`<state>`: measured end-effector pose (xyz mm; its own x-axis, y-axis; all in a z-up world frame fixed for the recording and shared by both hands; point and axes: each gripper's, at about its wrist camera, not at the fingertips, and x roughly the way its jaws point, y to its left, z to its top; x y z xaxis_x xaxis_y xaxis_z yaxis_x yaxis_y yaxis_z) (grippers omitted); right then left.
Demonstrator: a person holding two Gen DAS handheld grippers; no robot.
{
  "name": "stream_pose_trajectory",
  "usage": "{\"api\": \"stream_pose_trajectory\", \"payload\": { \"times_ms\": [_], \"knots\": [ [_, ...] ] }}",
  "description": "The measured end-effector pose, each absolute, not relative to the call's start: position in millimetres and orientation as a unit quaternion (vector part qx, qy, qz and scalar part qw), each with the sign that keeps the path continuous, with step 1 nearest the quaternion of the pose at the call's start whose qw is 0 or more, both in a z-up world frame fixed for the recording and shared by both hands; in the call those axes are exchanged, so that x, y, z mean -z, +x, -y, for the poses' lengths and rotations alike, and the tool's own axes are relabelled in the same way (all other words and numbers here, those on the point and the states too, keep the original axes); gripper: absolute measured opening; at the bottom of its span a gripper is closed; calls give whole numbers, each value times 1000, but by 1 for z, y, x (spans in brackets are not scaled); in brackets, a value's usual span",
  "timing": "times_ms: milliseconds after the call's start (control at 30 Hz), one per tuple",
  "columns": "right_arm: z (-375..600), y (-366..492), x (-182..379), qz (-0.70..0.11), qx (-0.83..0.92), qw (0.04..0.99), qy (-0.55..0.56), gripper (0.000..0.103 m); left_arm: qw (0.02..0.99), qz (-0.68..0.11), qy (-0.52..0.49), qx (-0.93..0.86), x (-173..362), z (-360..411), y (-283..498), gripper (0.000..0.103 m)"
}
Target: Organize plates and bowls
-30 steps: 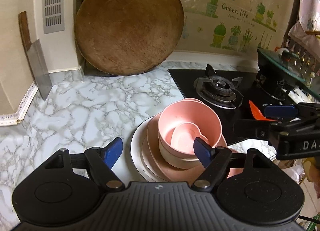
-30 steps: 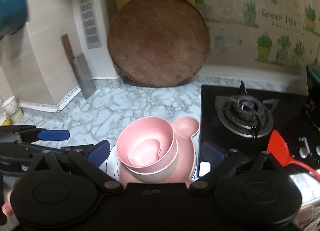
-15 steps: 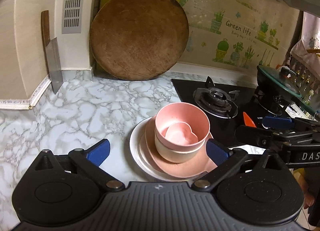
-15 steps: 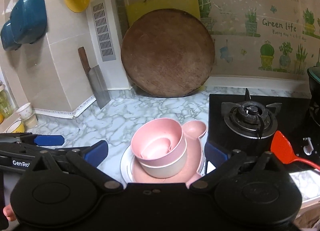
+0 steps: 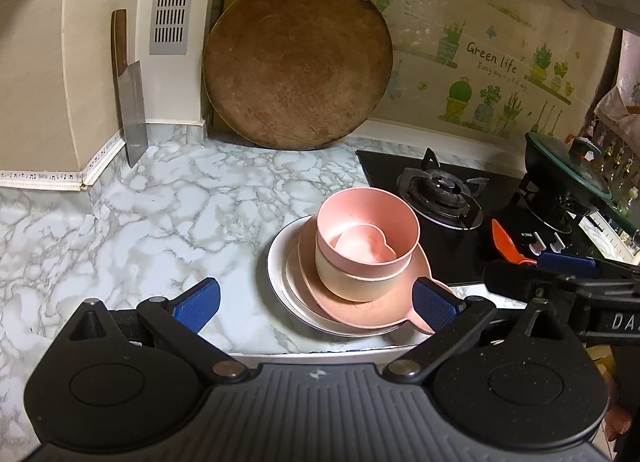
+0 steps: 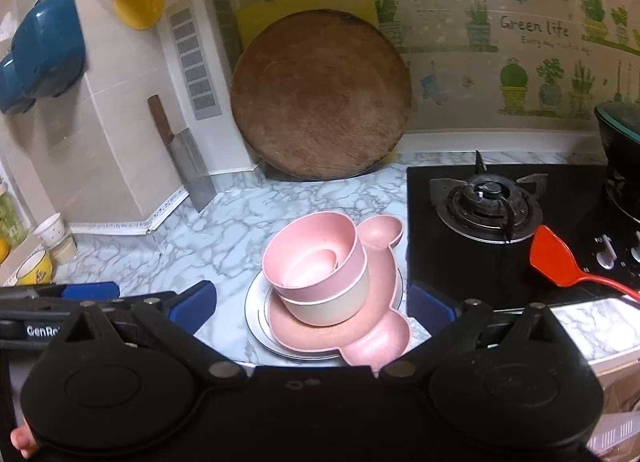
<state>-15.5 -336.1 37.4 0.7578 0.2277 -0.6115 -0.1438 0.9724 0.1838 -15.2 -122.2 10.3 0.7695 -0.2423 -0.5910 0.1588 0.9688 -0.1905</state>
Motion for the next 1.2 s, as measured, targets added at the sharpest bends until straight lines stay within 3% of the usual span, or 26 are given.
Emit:
{"api": "stream_pose_trajectory", "payload": {
  "times_ms": [1200],
  "knots": [
    [331,-21,-37,-338,-76,935,71,103,936,-328,-59,111,-15,123,-13,103]
  ]
}}
